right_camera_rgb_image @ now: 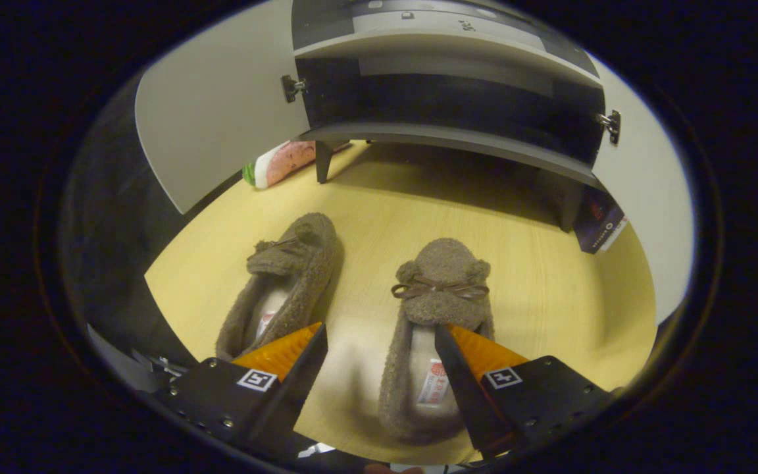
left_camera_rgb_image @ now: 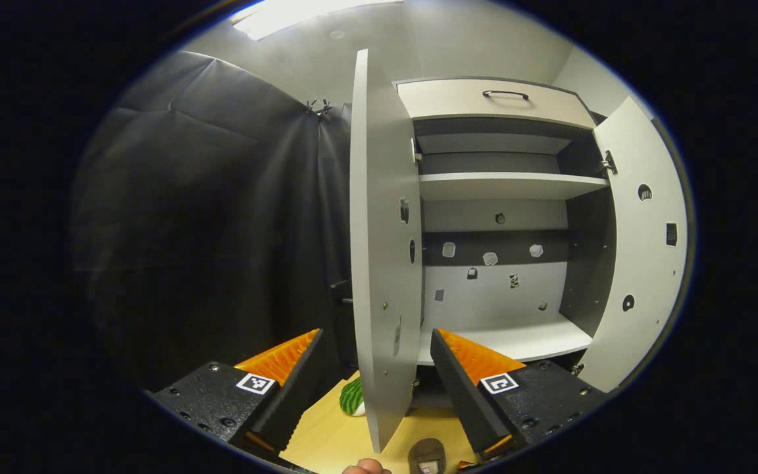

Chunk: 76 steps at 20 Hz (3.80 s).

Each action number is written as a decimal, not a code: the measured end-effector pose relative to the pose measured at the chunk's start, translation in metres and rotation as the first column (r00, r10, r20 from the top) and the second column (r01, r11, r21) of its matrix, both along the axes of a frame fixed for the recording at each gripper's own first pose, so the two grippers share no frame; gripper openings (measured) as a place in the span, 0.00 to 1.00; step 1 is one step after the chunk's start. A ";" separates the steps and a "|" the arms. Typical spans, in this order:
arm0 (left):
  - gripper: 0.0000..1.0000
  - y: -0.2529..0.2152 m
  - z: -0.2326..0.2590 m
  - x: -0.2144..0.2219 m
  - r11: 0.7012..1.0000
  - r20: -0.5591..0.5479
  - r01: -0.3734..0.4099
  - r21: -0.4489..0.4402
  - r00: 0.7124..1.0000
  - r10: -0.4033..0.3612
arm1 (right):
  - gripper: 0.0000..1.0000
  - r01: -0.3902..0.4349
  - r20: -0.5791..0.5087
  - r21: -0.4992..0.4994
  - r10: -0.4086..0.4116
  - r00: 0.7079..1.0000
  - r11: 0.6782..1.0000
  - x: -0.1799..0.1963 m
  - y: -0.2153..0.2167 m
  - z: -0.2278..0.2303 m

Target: Grab one shoe with the right hand and put it into the shoe cabinet, grab the other shoe with the left hand and put it into the shoe cabinet; then close the right door with the right hand and the left door with the left hand.

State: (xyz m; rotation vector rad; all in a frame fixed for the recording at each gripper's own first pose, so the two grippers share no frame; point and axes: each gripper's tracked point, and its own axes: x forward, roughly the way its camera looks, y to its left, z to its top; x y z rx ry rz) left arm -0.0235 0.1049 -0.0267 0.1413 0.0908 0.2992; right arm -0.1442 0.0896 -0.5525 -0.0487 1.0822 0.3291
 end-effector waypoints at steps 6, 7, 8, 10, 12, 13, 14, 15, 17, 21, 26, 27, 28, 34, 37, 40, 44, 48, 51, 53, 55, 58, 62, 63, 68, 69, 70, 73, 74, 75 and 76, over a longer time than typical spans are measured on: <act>0.98 0.014 -0.003 -0.014 0.999 -0.018 -0.043 0.019 0.999 0.043 | 0.99 0.008 -0.010 -0.074 -0.009 1.000 0.997 0.022 0.005 -0.038; 0.98 0.017 -0.003 -0.016 0.998 -0.017 -0.052 0.023 0.998 0.052 | 0.98 0.021 0.006 -0.119 -0.020 1.000 0.993 0.026 -0.003 -0.044; 0.98 0.020 -0.002 -0.018 0.998 -0.017 -0.060 0.026 0.998 0.061 | 0.79 0.026 0.017 -0.150 -0.024 1.000 0.988 0.029 -0.009 -0.043; 0.98 0.025 -0.003 -0.022 0.997 -0.017 -0.075 0.025 0.997 0.076 | 0.53 0.022 0.053 -0.225 -0.010 0.999 0.974 0.032 -0.021 -0.043; 0.98 0.028 -0.004 -0.025 0.997 -0.019 -0.082 0.017 0.996 0.082 | 0.16 -0.004 0.058 -0.243 0.019 0.998 0.970 0.033 -0.019 -0.047; 0.98 0.028 -0.005 -0.026 0.997 -0.020 -0.082 0.013 0.996 0.082 | 0.16 -0.013 0.051 -0.250 0.027 0.998 0.968 0.032 -0.019 -0.046; 0.98 0.029 -0.006 -0.026 0.997 -0.021 -0.080 0.011 0.997 0.081 | 0.16 -0.002 0.060 -0.246 0.017 0.998 0.969 0.037 -0.019 -0.043; 0.98 0.028 -0.007 -0.026 0.997 -0.022 -0.080 0.009 0.997 0.080 | 0.08 0.005 0.054 -0.238 0.008 0.999 0.971 0.034 -0.020 -0.043; 0.98 0.026 -0.006 -0.026 0.997 -0.017 -0.072 0.003 0.997 0.072 | 0.01 0.014 0.045 -0.220 -0.005 0.999 0.975 0.034 -0.021 -0.039; 0.98 0.023 -0.006 -0.025 0.998 -0.008 -0.058 -0.005 0.998 0.058 | 0.01 0.054 0.083 -0.179 -0.039 0.996 0.982 0.044 -0.026 -0.014; 0.98 0.019 -0.006 -0.026 0.999 0.001 -0.045 -0.019 0.999 0.045 | 0.05 0.117 0.189 -0.115 -0.094 0.977 0.986 0.070 -0.036 0.046; 0.98 0.019 -0.006 -0.026 0.999 0.002 -0.042 -0.025 0.999 0.042 | 0.05 0.124 0.220 -0.104 -0.099 0.970 0.987 0.078 -0.038 0.063; 0.98 0.018 -0.007 -0.026 0.999 0.002 -0.038 -0.031 0.999 0.039 | 0.01 0.130 0.256 -0.091 -0.103 0.961 0.987 0.087 -0.039 0.081; 0.98 0.015 -0.010 -0.023 0.998 0.005 -0.028 -0.053 1.000 0.029 | 0.01 0.145 0.472 -0.029 -0.114 0.874 0.989 0.156 -0.045 0.199; 0.98 0.015 -0.012 -0.022 0.998 0.007 -0.028 -0.059 1.000 0.028 | 0.01 0.156 0.567 0.000 -0.128 0.813 0.988 0.203 -0.050 0.252; 0.98 0.018 -0.009 -0.021 0.998 0.015 -0.039 -0.054 0.999 0.040 | 0.01 0.168 0.646 0.024 -0.144 0.750 0.985 0.252 -0.057 0.299; 0.98 0.026 -0.009 -0.021 0.996 0.023 -0.070 -0.063 0.997 0.071 | 0.01 0.184 0.712 0.015 -0.139 0.688 0.983 0.319 -0.064 0.331; 0.96 0.036 -0.012 -0.028 0.992 0.028 -0.111 -0.067 0.993 0.114 | 0.01 0.198 0.709 -0.018 -0.127 0.694 0.980 0.380 -0.066 0.319; 0.98 0.046 -0.015 -0.037 0.986 0.031 -0.155 -0.059 0.987 0.157 | 0.01 0.211 0.679 -0.039 -0.129 0.723 0.977 0.411 -0.069 0.296; 0.98 0.055 -0.015 -0.045 0.980 0.033 -0.193 -0.055 0.980 0.195 | 0.01 0.218 0.667 -0.056 -0.126 0.734 0.974 0.430 -0.069 0.282; 0.98 0.064 -0.017 -0.051 0.971 0.031 -0.232 -0.056 0.972 0.234 | 0.01 0.223 0.655 -0.068 -0.125 0.745 0.972 0.442 -0.068 0.272; 0.98 0.073 -0.018 -0.060 0.959 0.031 -0.277 -0.065 0.960 0.279 | 0.01 0.223 0.624 -0.078 -0.127 0.771 0.972 0.455 -0.067 0.252; 0.98 0.077 -0.021 -0.068 0.948 0.026 -0.311 -0.063 0.949 0.314 | 0.01 0.237 0.586 -0.088 -0.142 0.798 0.968 0.465 -0.065 0.229; 0.98 0.077 -0.021 -0.069 0.947 0.025 -0.316 -0.060 0.948 0.317 | 0.01 0.246 0.576 -0.080 -0.156 0.802 0.966 0.466 -0.066 0.226; 0.96 0.074 -0.019 -0.072 0.947 0.027 -0.316 -0.057 0.948 0.318 | 0.05 0.274 0.543 -0.061 -0.198 0.816 0.960 0.468 -0.071 0.219; 0.96 0.072 -0.020 -0.073 0.948 0.027 -0.312 -0.058 0.949 0.313 | 0.09 0.262 0.535 -0.058 -0.192 0.822 0.963 0.463 -0.068 0.221; 0.96 0.070 -0.019 -0.072 0.951 0.027 -0.304 -0.059 0.952 0.306 | 0.10 0.252 0.529 -0.057 -0.185 0.828 0.966 0.460 -0.065 0.221; 0.96 0.063 -0.021 -0.071 0.958 0.025 -0.280 -0.062 0.959 0.281 | 0.17 0.221 0.520 -0.070 -0.154 0.840 0.973 0.452 -0.062 0.223; 0.96 0.061 -0.021 -0.071 0.961 0.025 -0.271 -0.062 0.962 0.273 | 0.21 0.203 0.505 -0.054 -0.148 0.850 0.978 0.448 -0.056 0.223; 0.98 0.060 -0.021 -0.071 0.963 0.023 -0.261 -0.064 0.964 0.263 | 0.18 0.191 0.495 -0.048 -0.142 0.857 0.980 0.443 -0.055 0.224; 0.98 0.058 -0.021 -0.071 0.965 0.021 -0.253 -0.067 0.967 0.255 | 0.23 0.186 0.486 -0.048 -0.139 0.863 0.981 0.440 -0.056 0.225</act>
